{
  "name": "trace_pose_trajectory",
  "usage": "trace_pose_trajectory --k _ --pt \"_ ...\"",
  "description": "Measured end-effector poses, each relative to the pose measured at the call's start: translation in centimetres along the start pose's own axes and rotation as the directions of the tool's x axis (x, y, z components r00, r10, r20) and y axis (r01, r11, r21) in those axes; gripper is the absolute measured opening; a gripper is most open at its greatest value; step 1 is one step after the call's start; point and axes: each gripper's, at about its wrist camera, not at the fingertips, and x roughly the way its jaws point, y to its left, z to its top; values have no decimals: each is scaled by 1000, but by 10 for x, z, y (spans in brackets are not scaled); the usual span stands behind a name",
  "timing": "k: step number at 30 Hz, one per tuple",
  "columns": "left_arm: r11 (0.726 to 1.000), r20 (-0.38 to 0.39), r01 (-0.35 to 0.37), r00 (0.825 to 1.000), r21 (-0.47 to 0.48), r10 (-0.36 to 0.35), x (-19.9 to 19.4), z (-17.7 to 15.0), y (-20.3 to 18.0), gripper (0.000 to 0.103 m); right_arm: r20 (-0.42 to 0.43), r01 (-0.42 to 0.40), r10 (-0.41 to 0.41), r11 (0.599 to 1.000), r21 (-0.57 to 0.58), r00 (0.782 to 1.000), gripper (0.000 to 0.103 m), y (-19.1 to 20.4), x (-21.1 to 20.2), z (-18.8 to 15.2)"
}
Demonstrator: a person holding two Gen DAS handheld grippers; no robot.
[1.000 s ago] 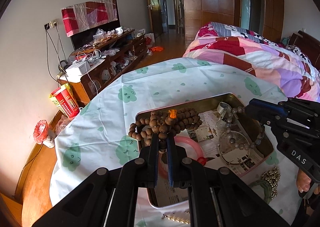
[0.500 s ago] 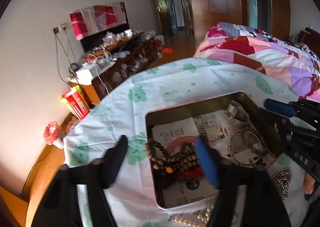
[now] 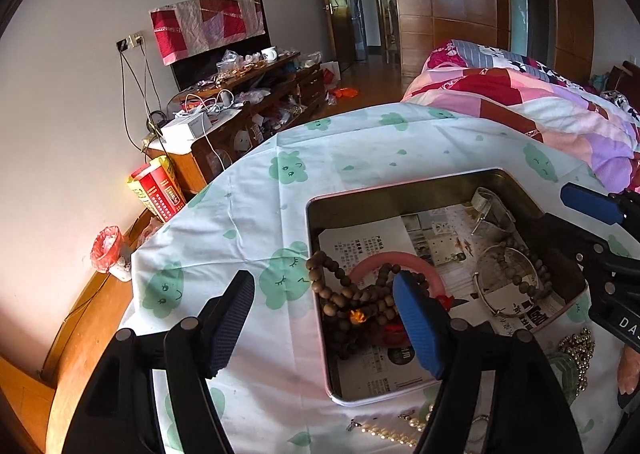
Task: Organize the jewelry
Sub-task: 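Open the left tool over the tin while the right tool releases the dark bracelet, then move the left tool to the pearl necklace while the right tool reaches the green bangle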
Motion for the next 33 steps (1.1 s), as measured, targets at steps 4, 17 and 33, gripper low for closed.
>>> trace_pose_trajectory --k 4,17,33 --pt "1000 -9 -1 1000 -15 1 -2 -4 2 72 0 0 0 1000 3 1000 53 0 -1 0" --pt "998 -3 -2 1000 -67 1 -31 -24 6 72 28 -1 0 1000 24 1000 61 1 -28 -14" --pt "998 -23 1 1000 -69 -3 -65 -69 -3 72 -6 39 -39 998 50 999 68 -8 -63 -57"
